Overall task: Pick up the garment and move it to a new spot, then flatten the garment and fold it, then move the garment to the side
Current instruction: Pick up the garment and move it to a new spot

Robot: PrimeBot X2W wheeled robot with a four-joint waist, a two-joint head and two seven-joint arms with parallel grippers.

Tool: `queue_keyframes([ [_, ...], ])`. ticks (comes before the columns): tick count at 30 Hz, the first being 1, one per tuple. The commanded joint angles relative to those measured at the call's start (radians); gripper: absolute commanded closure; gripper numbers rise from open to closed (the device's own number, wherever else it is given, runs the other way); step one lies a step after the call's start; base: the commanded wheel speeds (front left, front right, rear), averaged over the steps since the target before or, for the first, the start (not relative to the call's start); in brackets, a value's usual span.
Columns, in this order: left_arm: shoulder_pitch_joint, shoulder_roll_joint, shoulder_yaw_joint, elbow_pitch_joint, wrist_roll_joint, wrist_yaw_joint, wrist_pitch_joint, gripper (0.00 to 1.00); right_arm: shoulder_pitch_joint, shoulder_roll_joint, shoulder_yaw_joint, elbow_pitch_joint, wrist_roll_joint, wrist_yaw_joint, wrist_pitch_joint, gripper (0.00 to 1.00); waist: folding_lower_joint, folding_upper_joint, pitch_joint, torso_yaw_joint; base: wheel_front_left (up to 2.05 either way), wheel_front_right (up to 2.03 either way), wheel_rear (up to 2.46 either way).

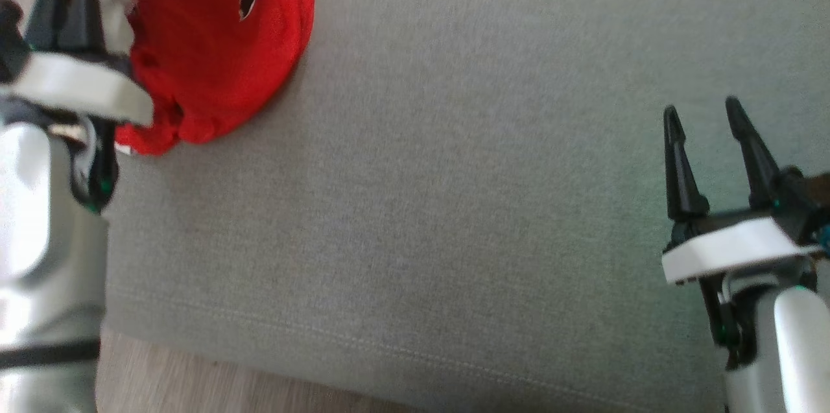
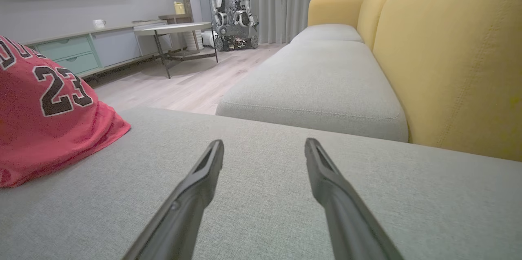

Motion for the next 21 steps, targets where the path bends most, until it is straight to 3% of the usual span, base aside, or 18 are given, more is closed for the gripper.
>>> queue_keyframes([
  [1, -0.006, 0.049, 0.038, -0.078, -0.004, -0.005, -0.005, 1.0, 0.003, 0.01, 0.015, -0.031, 0.009, -0.001, -0.011, 0.0, 0.0, 0.0, -0.062, -0.011, 0.0, 0.0, 0.0],
  [10, 0.271, 0.036, 0.015, -0.543, -0.006, 0.021, 0.046, 1.0, 0.062, 0.019, 0.002, -0.05, 0.038, -0.001, -0.016, 0.0, 0.0, 0.0, -0.144, -0.068, 0.0, 0.0, 0.0],
  [14, 0.371, 0.0, -0.057, -0.725, -0.011, 0.02, 0.103, 1.0, 0.071, 0.019, -0.008, -0.073, 0.065, -0.001, -0.015, 0.0, 0.0, 0.0, -0.135, -0.123, 0.0, 0.0, 0.0],
  [17, 0.386, -0.036, -0.113, -0.752, -0.017, 0.016, 0.12, 1.0, 0.066, 0.019, -0.006, -0.087, 0.078, -0.001, -0.012, 0.0, 0.0, 0.0, -0.114, -0.174, 0.0, 0.0, 0.0],
  [21, 0.349, -0.083, -0.182, -0.691, -0.019, 0.005, 0.124, 1.0, 0.049, 0.019, 0.015, -0.1, 0.091, -0.001, -0.011, 0.0, 0.0, 0.0, -0.07, -0.261, 0.0, 0.0, 0.0],
])
